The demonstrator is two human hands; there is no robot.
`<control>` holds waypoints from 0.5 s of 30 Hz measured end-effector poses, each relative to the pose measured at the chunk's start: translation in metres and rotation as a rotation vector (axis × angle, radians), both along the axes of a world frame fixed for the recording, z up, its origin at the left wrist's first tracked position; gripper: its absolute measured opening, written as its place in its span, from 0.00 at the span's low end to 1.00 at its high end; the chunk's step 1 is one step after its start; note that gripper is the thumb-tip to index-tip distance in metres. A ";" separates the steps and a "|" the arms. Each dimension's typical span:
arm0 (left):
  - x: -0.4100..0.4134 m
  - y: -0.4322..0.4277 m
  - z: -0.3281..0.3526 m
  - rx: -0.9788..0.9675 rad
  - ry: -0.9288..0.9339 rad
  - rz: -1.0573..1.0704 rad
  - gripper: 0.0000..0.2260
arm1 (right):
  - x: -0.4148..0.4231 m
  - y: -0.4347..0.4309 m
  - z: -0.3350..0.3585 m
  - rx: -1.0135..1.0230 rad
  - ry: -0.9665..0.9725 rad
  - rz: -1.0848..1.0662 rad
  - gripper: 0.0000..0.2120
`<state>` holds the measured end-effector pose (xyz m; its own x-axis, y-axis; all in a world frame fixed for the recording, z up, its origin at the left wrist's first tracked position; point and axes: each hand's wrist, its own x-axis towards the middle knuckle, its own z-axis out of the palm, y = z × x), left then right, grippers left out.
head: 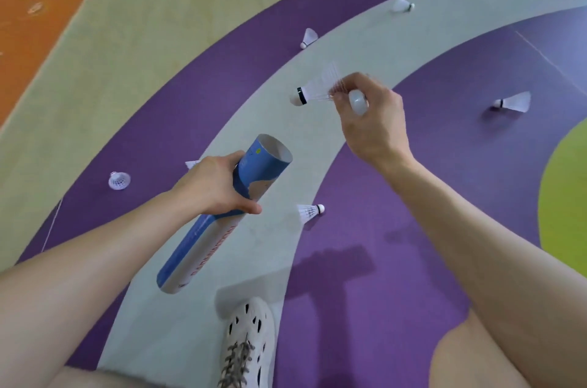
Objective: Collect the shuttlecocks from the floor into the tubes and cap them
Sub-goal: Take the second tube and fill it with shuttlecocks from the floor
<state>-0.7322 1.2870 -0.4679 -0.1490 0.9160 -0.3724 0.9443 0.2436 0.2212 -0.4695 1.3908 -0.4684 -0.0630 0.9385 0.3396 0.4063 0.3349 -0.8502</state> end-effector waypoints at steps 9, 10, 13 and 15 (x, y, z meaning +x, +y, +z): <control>-0.016 -0.019 0.000 -0.005 0.001 -0.001 0.34 | -0.032 -0.049 0.007 -0.040 -0.443 0.596 0.10; -0.015 -0.016 0.000 0.007 -0.006 -0.003 0.34 | -0.032 -0.051 0.004 -0.069 -0.477 0.662 0.13; -0.013 -0.010 0.000 0.035 -0.051 -0.014 0.34 | -0.020 -0.047 0.000 -0.065 -0.368 0.559 0.16; -0.013 -0.007 -0.001 0.059 -0.082 -0.023 0.32 | -0.010 -0.038 -0.002 -0.053 -0.307 0.423 0.14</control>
<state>-0.7455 1.2804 -0.4690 -0.0985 0.9395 -0.3282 0.9278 0.2060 0.3112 -0.4796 1.3527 -0.4709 -0.5295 0.8247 0.1986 0.4778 0.4834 -0.7335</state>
